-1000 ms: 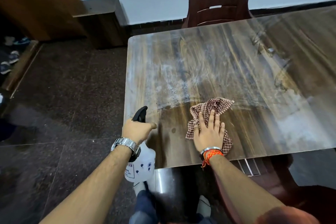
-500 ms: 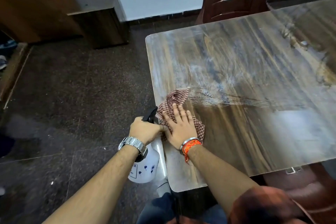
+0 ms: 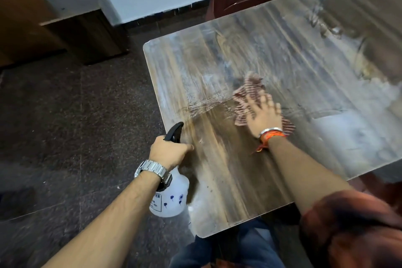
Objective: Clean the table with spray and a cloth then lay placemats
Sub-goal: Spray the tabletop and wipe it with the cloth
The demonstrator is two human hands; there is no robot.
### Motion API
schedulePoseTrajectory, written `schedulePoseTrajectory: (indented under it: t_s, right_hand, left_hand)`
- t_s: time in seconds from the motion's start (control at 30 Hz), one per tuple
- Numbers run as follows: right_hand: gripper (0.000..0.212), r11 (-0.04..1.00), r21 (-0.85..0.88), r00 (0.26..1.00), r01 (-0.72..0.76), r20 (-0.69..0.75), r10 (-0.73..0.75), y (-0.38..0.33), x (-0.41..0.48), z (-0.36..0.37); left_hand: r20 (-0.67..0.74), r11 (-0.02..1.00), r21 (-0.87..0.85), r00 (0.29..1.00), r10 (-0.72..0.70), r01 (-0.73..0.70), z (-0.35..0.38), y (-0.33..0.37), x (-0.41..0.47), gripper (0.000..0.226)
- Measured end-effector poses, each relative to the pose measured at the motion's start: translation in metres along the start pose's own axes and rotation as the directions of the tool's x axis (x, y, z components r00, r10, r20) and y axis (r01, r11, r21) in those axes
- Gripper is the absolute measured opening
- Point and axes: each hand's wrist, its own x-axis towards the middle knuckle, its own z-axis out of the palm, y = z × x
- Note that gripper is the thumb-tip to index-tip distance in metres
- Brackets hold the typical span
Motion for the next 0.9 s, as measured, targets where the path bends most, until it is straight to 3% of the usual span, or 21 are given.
schedulePoseTrajectory:
  t_s: [0.13, 0.23, 0.3, 0.37, 0.43, 0.5, 0.57, 0.63, 0.7, 0.8, 0.9]
  right_hand:
    - [0.061, 0.954, 0.065, 0.955, -0.293, -0.019, 0.295, 0.082, 0.022, -0.022]
    - [0.059, 0.927, 0.087, 0.928, -0.366, -0.042, 0.370, 0.068, 0.021, -0.023]
    - [0.064, 0.979, 0.051, 0.979, -0.197, -0.032, 0.199, 0.034, 0.009, -0.018]
    - [0.062, 0.980, 0.022, 0.979, 0.198, 0.051, -0.199, -0.005, -0.016, -0.004]
    - [0.057, 0.807, 0.079, 0.787, 0.585, 0.187, -0.589, -0.042, -0.049, 0.008]
    - [0.061, 0.627, 0.152, 0.582, 0.764, 0.256, -0.772, -0.052, -0.065, 0.008]
    - [0.061, 0.610, 0.162, 0.565, 0.776, 0.254, -0.785, -0.037, -0.058, 0.004]
    - [0.052, 0.682, 0.140, 0.657, 0.718, 0.186, -0.731, -0.006, -0.033, -0.004]
    - [0.053, 0.813, 0.056, 0.801, 0.580, 0.145, -0.581, 0.046, 0.006, -0.018]
    - [0.065, 0.983, -0.028, 0.982, 0.180, 0.060, -0.178, 0.154, 0.059, -0.051]
    - [0.056, 0.974, -0.006, 0.974, -0.227, -0.016, 0.226, 0.270, 0.081, -0.078]
  left_hand:
    - [-0.037, 1.000, -0.024, 0.999, -0.014, 0.013, 0.014, 0.017, 0.000, 0.038]
    - [-0.059, 0.999, -0.024, 0.997, -0.042, 0.041, 0.028, 0.035, -0.002, 0.029]
    - [-0.087, 0.998, -0.016, 0.995, -0.057, 0.056, 0.041, 0.049, -0.008, 0.022]
    - [-0.108, 0.998, -0.018, 0.993, -0.056, 0.054, 0.056, 0.067, -0.014, 0.021]
    - [-0.112, 0.997, -0.063, 0.993, -0.043, 0.036, 0.069, 0.088, -0.019, 0.019]
    - [-0.107, 0.993, -0.113, 0.993, -0.039, 0.027, 0.086, 0.108, -0.021, 0.016]
    - [-0.109, 0.997, -0.082, 0.994, 0.005, -0.014, 0.101, 0.124, -0.021, 0.014]
    - [-0.099, 0.994, -0.059, 0.992, 0.081, -0.087, 0.114, 0.138, -0.023, 0.025]
    - [-0.068, 0.992, -0.051, 0.992, 0.109, -0.112, 0.130, 0.149, -0.024, 0.031]
    - [-0.030, 0.997, -0.013, 0.997, 0.075, -0.075, 0.152, 0.160, -0.023, 0.016]
    - [0.002, 0.998, 0.026, 0.999, 0.054, -0.054, 0.173, 0.167, -0.022, 0.020]
